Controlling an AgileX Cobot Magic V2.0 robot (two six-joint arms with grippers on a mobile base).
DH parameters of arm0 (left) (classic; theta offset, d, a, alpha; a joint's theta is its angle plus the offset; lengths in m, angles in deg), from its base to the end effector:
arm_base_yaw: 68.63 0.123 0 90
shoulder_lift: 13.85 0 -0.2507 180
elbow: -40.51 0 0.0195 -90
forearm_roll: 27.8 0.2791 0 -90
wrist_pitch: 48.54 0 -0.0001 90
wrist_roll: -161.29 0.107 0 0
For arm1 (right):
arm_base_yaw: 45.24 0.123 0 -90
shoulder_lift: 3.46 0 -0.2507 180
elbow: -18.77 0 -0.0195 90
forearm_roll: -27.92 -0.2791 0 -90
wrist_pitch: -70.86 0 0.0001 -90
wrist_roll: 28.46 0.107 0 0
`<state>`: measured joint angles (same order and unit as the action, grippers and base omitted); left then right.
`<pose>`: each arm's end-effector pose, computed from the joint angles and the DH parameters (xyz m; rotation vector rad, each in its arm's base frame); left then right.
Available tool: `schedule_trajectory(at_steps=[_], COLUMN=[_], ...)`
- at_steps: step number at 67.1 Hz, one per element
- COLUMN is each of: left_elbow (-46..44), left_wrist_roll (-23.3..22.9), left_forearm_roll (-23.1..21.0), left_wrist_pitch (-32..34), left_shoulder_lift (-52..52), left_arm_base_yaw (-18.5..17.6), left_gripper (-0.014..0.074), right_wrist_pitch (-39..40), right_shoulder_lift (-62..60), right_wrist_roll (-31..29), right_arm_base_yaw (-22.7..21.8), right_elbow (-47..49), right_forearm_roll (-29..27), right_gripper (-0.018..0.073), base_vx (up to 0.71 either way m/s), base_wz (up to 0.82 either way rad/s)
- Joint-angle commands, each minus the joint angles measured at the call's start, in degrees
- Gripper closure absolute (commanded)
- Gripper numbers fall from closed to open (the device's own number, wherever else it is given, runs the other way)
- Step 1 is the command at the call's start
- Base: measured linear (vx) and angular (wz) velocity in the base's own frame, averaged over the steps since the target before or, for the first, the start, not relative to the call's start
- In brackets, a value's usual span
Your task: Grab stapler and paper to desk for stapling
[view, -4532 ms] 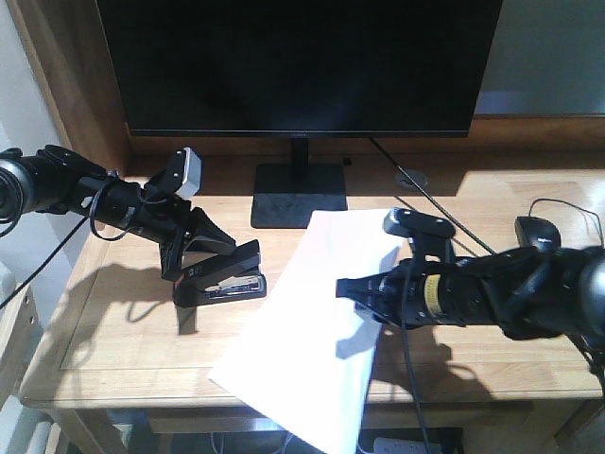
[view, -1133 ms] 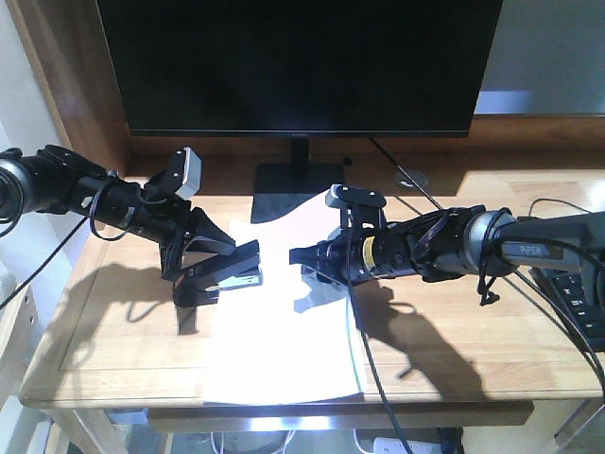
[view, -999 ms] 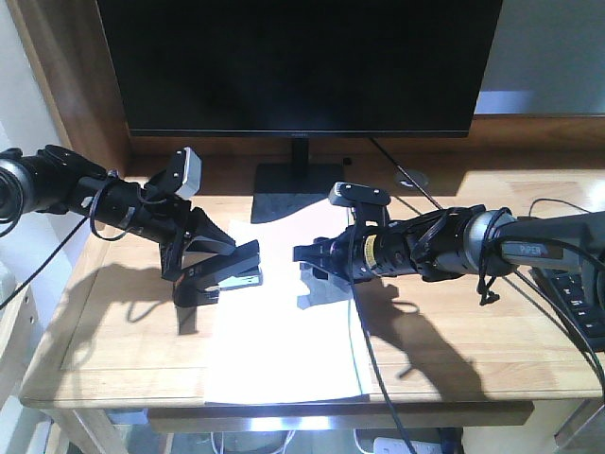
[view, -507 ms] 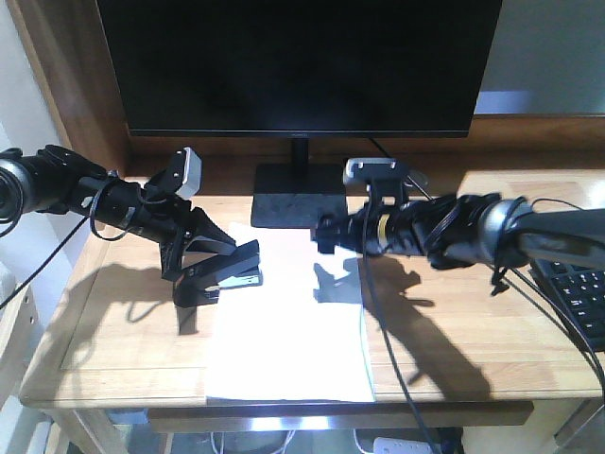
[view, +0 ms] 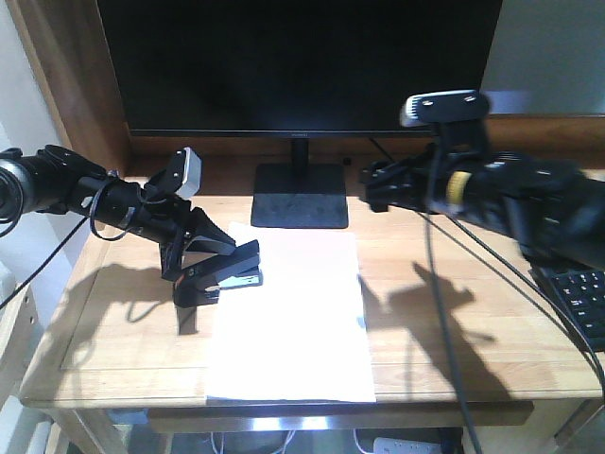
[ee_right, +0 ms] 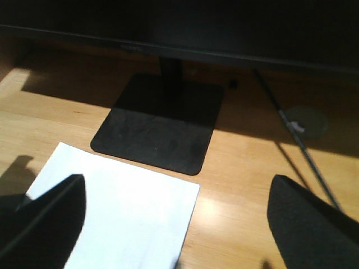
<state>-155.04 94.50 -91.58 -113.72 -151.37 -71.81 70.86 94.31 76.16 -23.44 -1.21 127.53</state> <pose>0.4418 -0.1118 0.1009 1.5222 1.7096 -0.8024 0.3572 0.1428 0.2089 -0.3019 2.0455 0.2895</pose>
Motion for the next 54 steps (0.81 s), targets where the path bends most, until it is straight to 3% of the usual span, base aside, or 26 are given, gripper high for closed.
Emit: schedule_trajectory(at_steps=[1, 54], left_elbow=[-1.3, -1.3], left_wrist_roll=[-0.6, -0.6], left_forearm_roll=[-3.8, -3.8], left_wrist_pitch=[-2.1, -2.1], left_shoulder_lift=[3.4, 3.4], left_arm_base_yaw=[-0.2, -0.2], left_gripper=[0.0603, 0.0603], right_wrist_pitch=[-1.7, 0.0], right_shoulder_lift=[-8.9, -55.9], right_wrist_roll=[-2.4, -4.1], right_arm_base_yaw=[-0.2, -0.2], right_elbow=[-2.0, -33.5], right_forearm_roll=[3.2, 3.2], right_gripper=[-0.0046, -0.0032], base_vx=[0.00, 0.00], base_wz=[0.00, 0.00])
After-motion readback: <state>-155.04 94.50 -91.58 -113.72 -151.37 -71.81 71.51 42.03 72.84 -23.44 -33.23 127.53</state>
